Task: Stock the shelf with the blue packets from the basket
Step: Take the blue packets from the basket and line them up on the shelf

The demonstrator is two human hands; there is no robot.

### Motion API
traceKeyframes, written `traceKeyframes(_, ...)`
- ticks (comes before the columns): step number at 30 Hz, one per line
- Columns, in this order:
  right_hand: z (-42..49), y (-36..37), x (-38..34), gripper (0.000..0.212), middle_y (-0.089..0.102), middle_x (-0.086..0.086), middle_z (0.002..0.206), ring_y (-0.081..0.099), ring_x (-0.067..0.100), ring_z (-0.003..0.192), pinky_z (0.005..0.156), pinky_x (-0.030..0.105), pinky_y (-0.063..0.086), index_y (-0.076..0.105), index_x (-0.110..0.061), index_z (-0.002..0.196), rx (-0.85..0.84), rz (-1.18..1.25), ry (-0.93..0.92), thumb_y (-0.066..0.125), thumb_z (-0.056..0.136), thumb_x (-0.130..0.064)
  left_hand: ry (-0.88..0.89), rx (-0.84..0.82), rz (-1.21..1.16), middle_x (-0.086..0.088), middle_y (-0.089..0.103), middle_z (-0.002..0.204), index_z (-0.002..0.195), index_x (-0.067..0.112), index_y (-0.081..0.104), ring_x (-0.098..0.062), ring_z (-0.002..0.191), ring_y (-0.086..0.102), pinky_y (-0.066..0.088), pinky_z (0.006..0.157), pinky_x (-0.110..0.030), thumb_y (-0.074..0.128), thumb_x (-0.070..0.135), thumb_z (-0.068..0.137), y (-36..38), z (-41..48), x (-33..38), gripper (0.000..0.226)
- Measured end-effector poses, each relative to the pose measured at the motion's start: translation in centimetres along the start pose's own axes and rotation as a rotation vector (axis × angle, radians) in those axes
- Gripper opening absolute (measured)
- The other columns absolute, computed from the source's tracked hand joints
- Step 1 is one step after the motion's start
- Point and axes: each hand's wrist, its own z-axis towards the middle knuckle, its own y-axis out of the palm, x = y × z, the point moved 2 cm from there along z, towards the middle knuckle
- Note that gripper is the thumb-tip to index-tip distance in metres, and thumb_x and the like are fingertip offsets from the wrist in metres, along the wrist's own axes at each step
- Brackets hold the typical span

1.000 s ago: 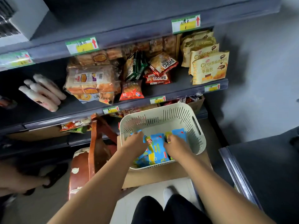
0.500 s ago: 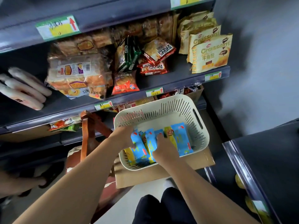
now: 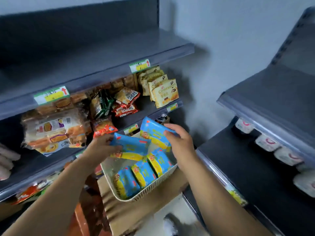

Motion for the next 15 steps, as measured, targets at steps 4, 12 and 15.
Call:
traceKeyframes(4,-4.0,-3.5,-4.0,0.022,0.073,0.001,0.095,0.068,0.011,0.078,0.072,0.030,0.057,0.076,-0.029,0.100,0.187,0.173,-0.079,0.083,0.082,-0.017,0.053,-0.130,-0.229,-0.013,0.079,0.100,0.105,0.013,0.075,-0.032,0.089,0.073,0.060,0.074,-0.036,0.081,0.009,0.082,3.1,-2.5,5.1,0.024)
traceKeyframes(12,-12.2,-15.9,-12.1,0.016,0.075,0.006,0.095,0.067,0.016,0.085,0.076,0.036,0.054,0.075,-0.009,0.109,0.453,0.215,-0.274,0.069,0.094,-0.010,0.259,-0.430,-0.422,-0.012,0.078,0.098,0.112,0.002,0.070,-0.015,0.072,0.074,0.061,0.062,-0.021,0.065,-0.003,0.092,13.9,-8.7,17.7,0.021)
traceKeyframes(15,-16.4,-21.7,-15.3,0.016,0.076,0.002,0.095,0.068,0.010,0.082,0.073,0.026,0.056,0.076,-0.013,0.104,0.574,0.172,-0.345,0.066,0.096,-0.004,0.370,-0.554,-0.404,-0.015,0.078,0.106,0.112,0.004,0.070,-0.027,0.088,0.076,0.064,0.071,-0.028,0.068,0.002,0.090,19.1,-12.1,23.1,0.022)
